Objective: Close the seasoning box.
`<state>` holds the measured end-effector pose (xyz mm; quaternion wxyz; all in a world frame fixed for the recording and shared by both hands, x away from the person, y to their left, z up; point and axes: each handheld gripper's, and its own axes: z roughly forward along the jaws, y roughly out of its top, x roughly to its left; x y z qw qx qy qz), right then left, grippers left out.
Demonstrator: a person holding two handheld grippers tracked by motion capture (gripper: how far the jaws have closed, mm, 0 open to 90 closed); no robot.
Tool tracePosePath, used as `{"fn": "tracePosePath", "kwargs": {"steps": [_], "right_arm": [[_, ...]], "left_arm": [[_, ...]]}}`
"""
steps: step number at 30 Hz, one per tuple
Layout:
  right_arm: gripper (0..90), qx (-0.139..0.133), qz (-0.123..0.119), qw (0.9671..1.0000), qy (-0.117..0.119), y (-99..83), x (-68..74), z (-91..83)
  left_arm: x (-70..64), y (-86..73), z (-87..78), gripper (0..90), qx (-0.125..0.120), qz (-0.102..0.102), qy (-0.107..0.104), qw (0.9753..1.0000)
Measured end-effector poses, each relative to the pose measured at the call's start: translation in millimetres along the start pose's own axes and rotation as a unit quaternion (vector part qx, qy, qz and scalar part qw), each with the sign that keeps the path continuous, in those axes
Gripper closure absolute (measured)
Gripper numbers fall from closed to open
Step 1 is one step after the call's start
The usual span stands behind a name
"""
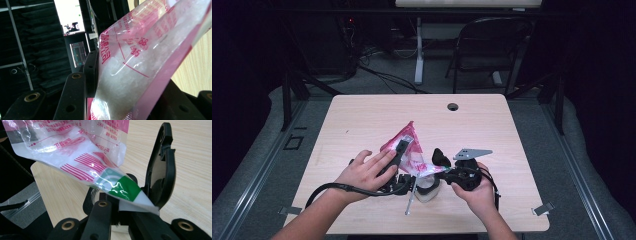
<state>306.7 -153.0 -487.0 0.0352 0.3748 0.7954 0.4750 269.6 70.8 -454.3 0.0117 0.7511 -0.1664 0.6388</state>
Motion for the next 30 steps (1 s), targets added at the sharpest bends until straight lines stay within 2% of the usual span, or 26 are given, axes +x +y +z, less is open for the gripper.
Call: {"fn": "tracePosePath", "kwargs": {"steps": [5,17,23,24,25,30], "right_arm": [[90.0,-0.001,0.001,1.0000,0.000,-0.1,0.3,0.2],[90.0,0.002,-0.001,1.0000,0.000,-0.4,0.9,1.8],[90.0,0.003,-0.001,1.0000,-0.001,-0.7,0.3,2.1],[90.0,0.003,-0.001,1.0000,-0.001,-0.6,0.2,2.0],[90.0,0.003,-0.001,1.0000,-0.001,-0.7,0.2,2.1],[90.0,0.004,-0.001,1.0000,-0.001,-0.8,0.7,2.7]], "left_arm": [[-0.9,0.0,0.7,63.0,0.001,0.000,-0.007,1.0000],[-0.7,0.7,0.7,62.5,0.000,0.011,-0.005,0.9999],[-1.8,1.6,0.8,62.1,0.001,0.009,-0.008,0.9999],[-1.5,1.6,0.7,62.1,0.000,0.010,-0.001,1.0000],[-1.8,1.5,0.9,62.0,0.002,0.009,-0.008,0.9999],[-3.4,1.0,1.1,62.1,0.000,0.006,-0.007,1.0000]]}}
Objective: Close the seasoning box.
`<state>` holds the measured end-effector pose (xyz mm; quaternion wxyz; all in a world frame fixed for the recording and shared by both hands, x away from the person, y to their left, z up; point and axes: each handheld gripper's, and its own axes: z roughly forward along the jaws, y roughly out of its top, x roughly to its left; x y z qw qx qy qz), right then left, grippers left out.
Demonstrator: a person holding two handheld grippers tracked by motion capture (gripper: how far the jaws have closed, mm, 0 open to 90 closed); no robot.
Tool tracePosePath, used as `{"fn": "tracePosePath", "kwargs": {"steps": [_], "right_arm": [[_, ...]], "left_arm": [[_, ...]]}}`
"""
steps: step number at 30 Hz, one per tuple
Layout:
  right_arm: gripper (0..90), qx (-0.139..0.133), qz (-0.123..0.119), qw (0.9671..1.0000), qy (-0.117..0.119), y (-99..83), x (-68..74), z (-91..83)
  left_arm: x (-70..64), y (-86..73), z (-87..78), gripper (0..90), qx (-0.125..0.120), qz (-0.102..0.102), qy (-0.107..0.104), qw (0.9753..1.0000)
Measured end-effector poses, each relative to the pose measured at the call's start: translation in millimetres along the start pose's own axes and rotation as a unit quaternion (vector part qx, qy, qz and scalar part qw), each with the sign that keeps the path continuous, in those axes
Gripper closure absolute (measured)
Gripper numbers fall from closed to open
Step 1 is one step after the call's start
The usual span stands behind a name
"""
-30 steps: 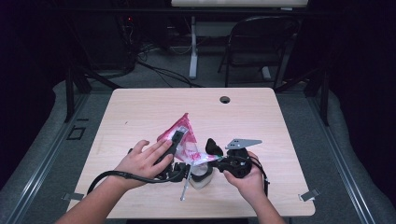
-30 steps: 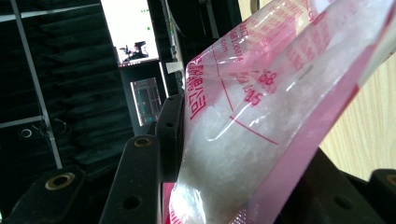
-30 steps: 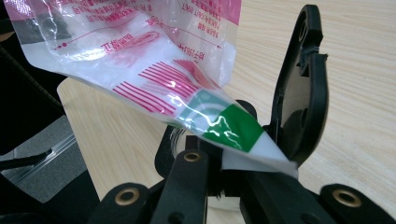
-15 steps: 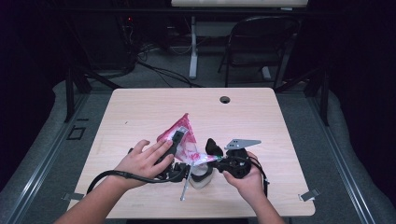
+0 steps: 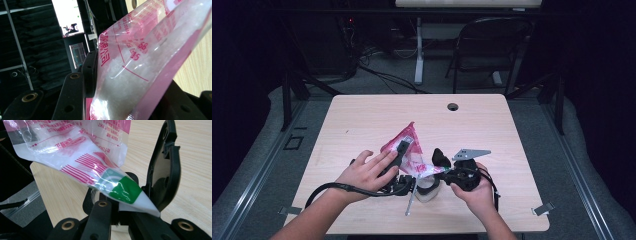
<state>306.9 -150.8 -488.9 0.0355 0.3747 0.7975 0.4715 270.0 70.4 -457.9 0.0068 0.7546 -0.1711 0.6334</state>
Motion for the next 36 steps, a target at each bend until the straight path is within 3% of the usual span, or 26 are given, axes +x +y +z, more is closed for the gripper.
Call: {"fn": "tracePosePath", "kwargs": {"steps": [9,11,14,25,32,35,36], "right_arm": [[90.0,0.003,-0.001,1.0000,0.001,-0.6,0.7,2.5],[89.9,0.005,-0.004,1.0000,-0.003,-0.7,1.0,2.8],[90.0,0.006,-0.005,1.0000,-0.004,-1.2,1.2,3.7],[89.9,0.009,-0.005,0.9999,-0.004,-1.7,2.7,5.6],[90.0,0.008,-0.007,0.9999,-0.004,-0.8,2.7,5.0],[89.9,0.006,-0.006,1.0000,-0.003,-0.3,3.8,5.4],[90.0,0.005,-0.006,1.0000,-0.003,-0.3,4.1,5.6]], "left_arm": [[-0.6,0.4,-0.1,61.4,-0.001,0.008,0.002,1.0000],[-1.0,1.4,0.0,61.2,-0.001,0.017,0.004,0.9998],[-3.9,1.6,0.4,61.1,0.001,0.011,-0.002,0.9999],[-6.2,3.3,-0.4,61.7,-0.002,0.017,-0.001,0.9999],[-9.6,6.0,0.4,62.0,-0.005,0.019,-0.012,0.9997],[-10.7,7.7,0.5,61.9,-0.010,0.027,-0.002,0.9996],[-11.2,8.2,0.9,61.9,-0.008,0.023,-0.012,0.9996]]}}
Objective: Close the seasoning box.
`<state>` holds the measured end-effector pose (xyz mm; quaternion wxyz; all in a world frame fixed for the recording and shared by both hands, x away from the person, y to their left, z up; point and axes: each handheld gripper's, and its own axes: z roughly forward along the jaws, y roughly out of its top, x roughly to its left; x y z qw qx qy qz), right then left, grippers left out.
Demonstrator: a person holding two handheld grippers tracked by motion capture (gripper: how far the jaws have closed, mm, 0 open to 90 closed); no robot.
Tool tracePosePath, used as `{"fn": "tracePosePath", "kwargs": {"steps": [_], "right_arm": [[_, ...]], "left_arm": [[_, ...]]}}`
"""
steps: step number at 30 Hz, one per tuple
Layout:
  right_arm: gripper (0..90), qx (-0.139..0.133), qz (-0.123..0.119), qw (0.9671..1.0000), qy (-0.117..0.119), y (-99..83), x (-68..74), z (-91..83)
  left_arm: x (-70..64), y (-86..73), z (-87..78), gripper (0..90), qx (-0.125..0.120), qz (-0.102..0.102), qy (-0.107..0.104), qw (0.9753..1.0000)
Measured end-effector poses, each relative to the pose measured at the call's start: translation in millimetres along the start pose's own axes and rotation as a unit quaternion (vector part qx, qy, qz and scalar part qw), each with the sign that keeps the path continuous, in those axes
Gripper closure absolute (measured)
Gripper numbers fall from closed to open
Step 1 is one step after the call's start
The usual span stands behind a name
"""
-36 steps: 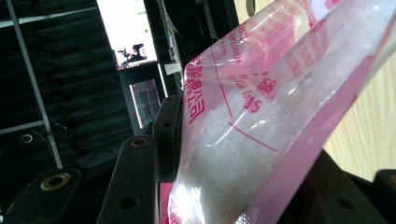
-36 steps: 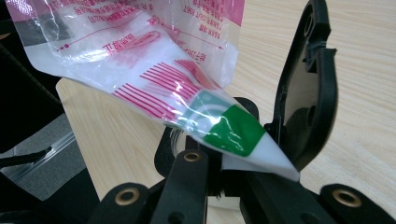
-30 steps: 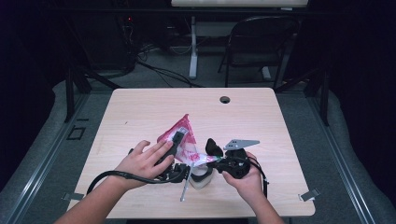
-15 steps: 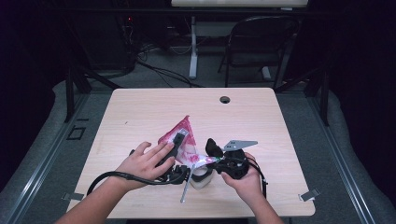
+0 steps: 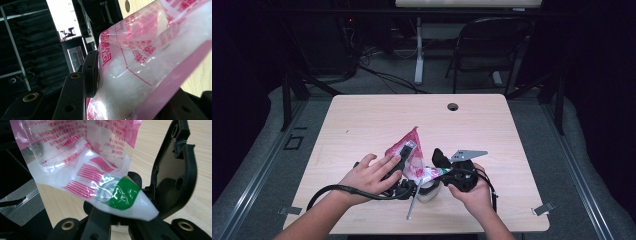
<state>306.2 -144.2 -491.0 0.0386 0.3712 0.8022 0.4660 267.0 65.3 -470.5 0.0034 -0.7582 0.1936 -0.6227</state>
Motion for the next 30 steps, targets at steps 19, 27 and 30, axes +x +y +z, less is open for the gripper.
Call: {"fn": "tracePosePath", "kwargs": {"steps": [19,27,30], "right_arm": [[90.0,0.000,-0.003,1.0000,0.003,0.8,1.3,2.1],[90.0,-0.002,-0.004,1.0000,0.007,1.4,1.5,1.0],[90.0,-0.003,-0.004,1.0000,0.007,1.3,2.1,1.7]], "left_arm": [[-0.3,0.3,-0.4,63.0,0.001,-0.001,0.000,1.0000],[-2.4,-4.8,-2.0,69.8,0.008,-0.025,-0.007,0.9996],[-2.6,-6.7,-2.4,70.0,0.009,-0.025,-0.002,0.9997]]}}
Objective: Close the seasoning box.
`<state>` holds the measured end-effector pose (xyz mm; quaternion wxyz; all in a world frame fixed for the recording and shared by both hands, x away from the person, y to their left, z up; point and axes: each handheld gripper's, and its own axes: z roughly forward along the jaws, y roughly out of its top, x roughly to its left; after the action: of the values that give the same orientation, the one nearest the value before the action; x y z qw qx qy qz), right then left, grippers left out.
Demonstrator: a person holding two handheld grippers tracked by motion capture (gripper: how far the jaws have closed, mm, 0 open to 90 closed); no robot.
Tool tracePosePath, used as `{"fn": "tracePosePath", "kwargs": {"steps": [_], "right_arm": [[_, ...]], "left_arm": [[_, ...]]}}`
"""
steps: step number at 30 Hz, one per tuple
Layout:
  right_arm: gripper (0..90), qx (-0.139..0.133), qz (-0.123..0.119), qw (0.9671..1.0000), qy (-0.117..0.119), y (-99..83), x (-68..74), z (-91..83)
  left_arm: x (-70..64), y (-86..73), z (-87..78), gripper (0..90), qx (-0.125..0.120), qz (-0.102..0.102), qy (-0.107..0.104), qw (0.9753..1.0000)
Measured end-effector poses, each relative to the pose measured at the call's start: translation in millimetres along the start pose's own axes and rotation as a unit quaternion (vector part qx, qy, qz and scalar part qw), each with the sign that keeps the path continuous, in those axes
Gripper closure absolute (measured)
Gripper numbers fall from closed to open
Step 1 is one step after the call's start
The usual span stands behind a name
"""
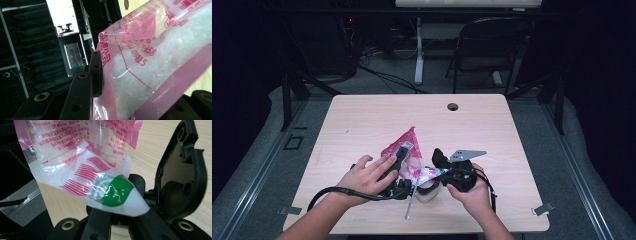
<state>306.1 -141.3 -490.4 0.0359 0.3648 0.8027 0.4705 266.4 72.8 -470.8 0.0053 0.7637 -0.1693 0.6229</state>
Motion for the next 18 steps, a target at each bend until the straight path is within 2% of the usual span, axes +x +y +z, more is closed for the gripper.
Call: {"fn": "tracePosePath", "kwargs": {"steps": [3,12,18], "right_arm": [[90.0,-0.001,0.000,1.0000,0.001,0.0,0.3,0.5],[90.0,0.000,-0.001,1.0000,-0.001,-0.1,0.0,0.1],[90.0,0.000,-0.002,1.0000,0.000,-0.2,-0.3,0.1]], "left_arm": [[-1.5,-2.2,-0.2,71.1,0.001,-0.013,-0.006,0.9999],[-5.0,-7.9,-0.1,75.2,0.009,-0.029,-0.011,0.9995],[-7.8,-13.3,0.0,77.4,0.017,-0.052,-0.021,0.9983]]}}
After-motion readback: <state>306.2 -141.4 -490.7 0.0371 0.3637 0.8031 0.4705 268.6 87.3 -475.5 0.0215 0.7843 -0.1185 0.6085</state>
